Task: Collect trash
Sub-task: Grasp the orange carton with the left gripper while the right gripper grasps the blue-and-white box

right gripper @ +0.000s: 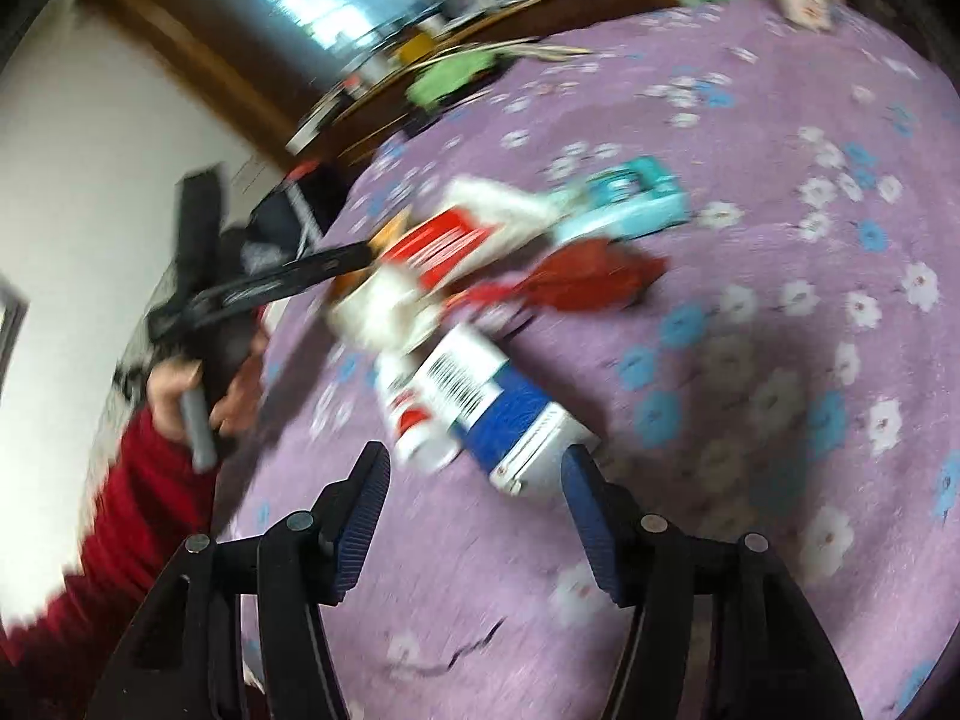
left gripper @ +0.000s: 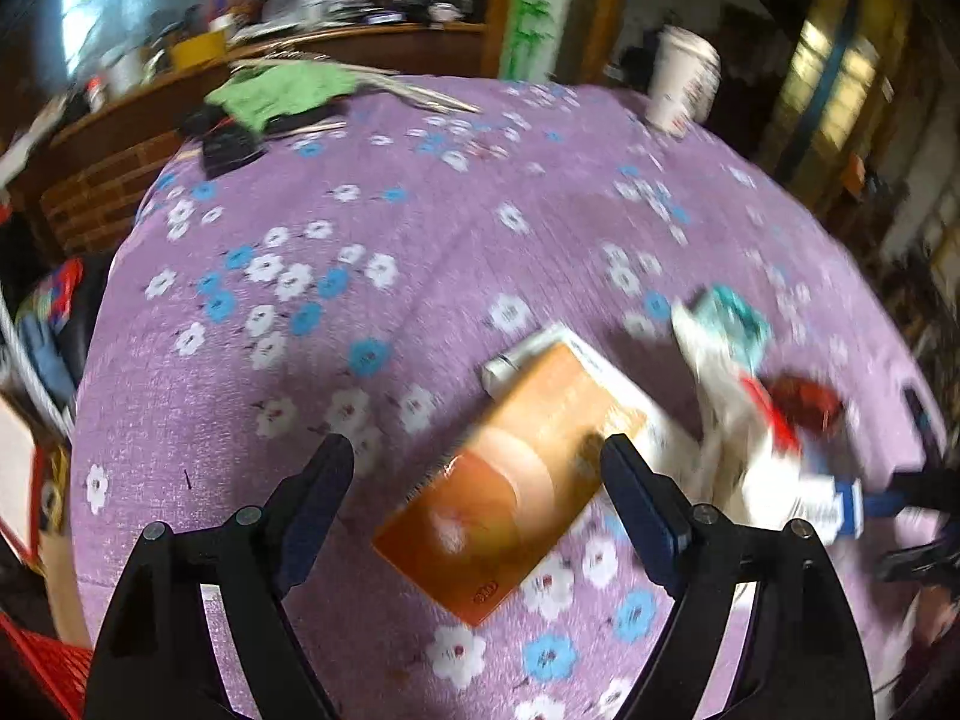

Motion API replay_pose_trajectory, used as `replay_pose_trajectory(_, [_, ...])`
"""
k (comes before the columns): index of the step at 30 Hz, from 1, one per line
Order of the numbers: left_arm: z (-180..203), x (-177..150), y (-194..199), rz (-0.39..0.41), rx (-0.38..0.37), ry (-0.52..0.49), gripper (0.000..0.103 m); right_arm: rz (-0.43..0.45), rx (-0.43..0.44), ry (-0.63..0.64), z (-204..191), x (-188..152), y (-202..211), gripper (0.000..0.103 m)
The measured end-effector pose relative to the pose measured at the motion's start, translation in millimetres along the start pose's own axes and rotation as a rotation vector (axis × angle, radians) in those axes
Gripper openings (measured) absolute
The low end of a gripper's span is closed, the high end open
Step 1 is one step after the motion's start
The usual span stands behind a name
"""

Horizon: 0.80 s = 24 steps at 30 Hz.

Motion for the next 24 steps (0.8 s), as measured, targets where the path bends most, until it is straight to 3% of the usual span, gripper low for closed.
replay_pose_trajectory(5, [26.0,-11.9,-8.0,-0.011,0.090,-0.165,0.084,0.031,-0.093,0.087,-15.4,-2.1,7.3,0.064])
replay_pose_trajectory(10, [31.8,-15.0,-17.9,-0.010,0.160,-0.191,0.082,0.041,-0.164,0.119,-16.5,-0.1,5.4,0.064])
replay_pose_trajectory(11, [31.8,-16.1,-17.7,-0.006,0.163,-0.187,0.072,0.040,-0.181,0.128,-16.7,-0.4,3.4,0.064])
replay_pose_trajectory(12, [33.0,-18.6,-18.0,-0.013,0.156,-0.182,0.053,0.037,-0.186,0.133,-14.8,2.1,1.9,0.064])
replay_pose_trajectory(13, [33.6,-19.2,-17.4,-0.014,0.141,-0.174,0.048,0.035,-0.191,0.139,-13.9,3.8,-0.1,0.064])
replay_pose_trajectory(15, [36.3,-22.7,-13.7,-0.014,0.133,-0.162,0.024,0.037,-0.193,0.140,-9.8,5.2,1.1,0.065])
replay_pose_trajectory(18, [39.6,-28.7,-6.5,-0.003,0.166,-0.146,0.023,0.038,-0.199,0.152,-10.1,9.0,-2.5,0.065])
replay_pose_trajectory(24, [38.3,-39.8,30.3,0.067,0.126,-0.072,0.023,0.018,-0.235,0.249,-21.9,10.8,-22.3,0.066])
Point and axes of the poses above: each gripper's, at about its wrist camera, not at the fingertips, and y roughly against the way its jaws point, z to its right, x to its top, the point moved 2 cm from there along -y, roughly the way its jaws point
